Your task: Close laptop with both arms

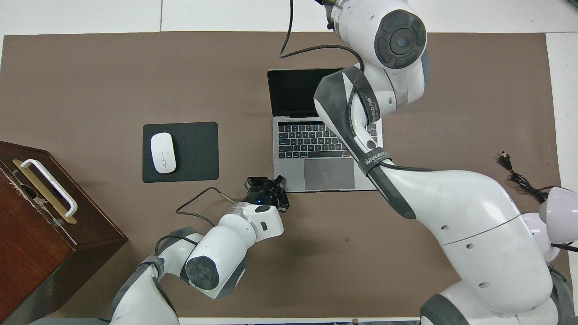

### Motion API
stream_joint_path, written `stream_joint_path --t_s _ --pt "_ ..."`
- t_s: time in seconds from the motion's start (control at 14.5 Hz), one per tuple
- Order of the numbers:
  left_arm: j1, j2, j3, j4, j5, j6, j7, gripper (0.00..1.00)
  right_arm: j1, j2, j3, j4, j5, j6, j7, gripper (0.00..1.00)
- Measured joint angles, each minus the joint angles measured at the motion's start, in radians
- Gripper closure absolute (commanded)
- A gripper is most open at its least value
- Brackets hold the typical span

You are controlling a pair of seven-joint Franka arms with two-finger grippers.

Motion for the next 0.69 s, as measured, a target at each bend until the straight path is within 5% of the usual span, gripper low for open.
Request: stream_joint_path --t_s 0.69 --pt "0.000 0.000 0.000 0.000 0.000 0.000 0.000 1.00 -0.021 0.000 0.000 0.001 0.182 -0.065 0.000 1.00"
